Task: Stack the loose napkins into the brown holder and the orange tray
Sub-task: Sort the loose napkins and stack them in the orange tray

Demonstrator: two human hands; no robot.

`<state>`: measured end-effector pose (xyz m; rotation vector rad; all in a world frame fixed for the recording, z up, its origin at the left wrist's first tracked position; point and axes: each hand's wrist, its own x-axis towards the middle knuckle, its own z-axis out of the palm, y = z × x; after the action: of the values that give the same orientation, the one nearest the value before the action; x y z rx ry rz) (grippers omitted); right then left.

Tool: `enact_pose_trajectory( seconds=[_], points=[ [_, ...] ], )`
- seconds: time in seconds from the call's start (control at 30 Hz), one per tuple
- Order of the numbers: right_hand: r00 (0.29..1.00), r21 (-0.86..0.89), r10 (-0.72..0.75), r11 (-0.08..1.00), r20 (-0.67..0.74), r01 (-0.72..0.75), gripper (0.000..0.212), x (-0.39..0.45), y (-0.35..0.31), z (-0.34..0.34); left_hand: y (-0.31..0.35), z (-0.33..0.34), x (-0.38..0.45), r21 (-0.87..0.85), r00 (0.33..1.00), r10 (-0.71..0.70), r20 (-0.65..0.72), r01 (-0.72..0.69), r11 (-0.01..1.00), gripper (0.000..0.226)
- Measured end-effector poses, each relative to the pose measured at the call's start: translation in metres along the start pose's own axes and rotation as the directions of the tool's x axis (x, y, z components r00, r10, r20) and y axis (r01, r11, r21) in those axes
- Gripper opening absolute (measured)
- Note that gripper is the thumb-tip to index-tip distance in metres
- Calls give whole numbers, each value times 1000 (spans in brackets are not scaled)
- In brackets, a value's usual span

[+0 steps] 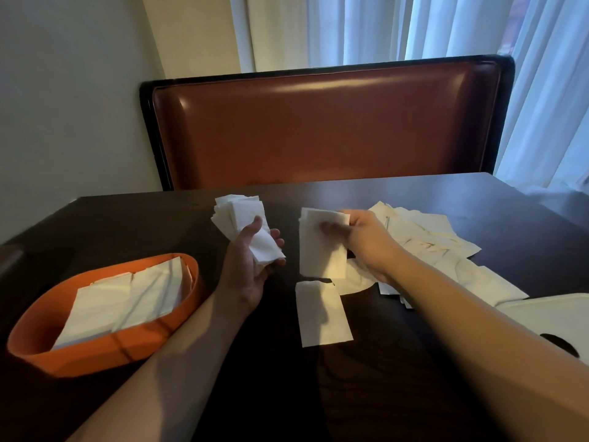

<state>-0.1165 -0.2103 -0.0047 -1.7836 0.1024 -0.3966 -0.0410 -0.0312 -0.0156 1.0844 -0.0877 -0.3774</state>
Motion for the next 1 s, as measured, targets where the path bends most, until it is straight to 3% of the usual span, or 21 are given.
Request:
enact_pose_trajectory(
  seconds=[0.1,0.17,0.23,0.3,0.4,0.47,0.67,0.8,0.87,0.93,1.0],
  points=[
    [1000,188,4,982,14,-6,15,-1,-7,-3,1,1,-5,-20,1000,-28,7,28,999,33],
    [988,450,47,886,145,-108,16,-5,-17,-3,2,0,-7,-83,995,-78,65,84,993,35],
    [964,588,35,786,265,-190,18,-10,-26,0,2,-2,-9,-111,976,-122,181,144,983,40],
    [966,550,-17,824,256,-132,10,-14,-29,7,1,-1,-12,-36,962,-154,225,166,985,38],
    [994,380,-78,924,75,43,9,-13,-27,20,0,1,-14,91,961,-182,209,166,982,32],
    [992,237,-124,964,-14,123,8,-11,-23,23,-1,0,-16,122,930,-217,297,188,975,41],
    [972,34,-214,975,-96,218,12,-9,-17,28,-2,-4,-17,133,827,-286,484,253,958,72],
    [957,-61,-261,965,-129,255,12,-9,-15,28,0,0,-23,186,850,-306,430,248,951,51],
    [952,-48,-234,972,-198,229,19,-9,-14,28,0,3,-25,169,865,-291,408,242,955,44],
    [971,115,-63,989,-230,92,42,-8,-16,29,-1,5,-25,35,895,-227,385,232,972,39],
    [982,252,120,964,-147,-80,68,-7,-17,32,1,5,-25,-88,929,-151,337,191,978,41]
  ],
)
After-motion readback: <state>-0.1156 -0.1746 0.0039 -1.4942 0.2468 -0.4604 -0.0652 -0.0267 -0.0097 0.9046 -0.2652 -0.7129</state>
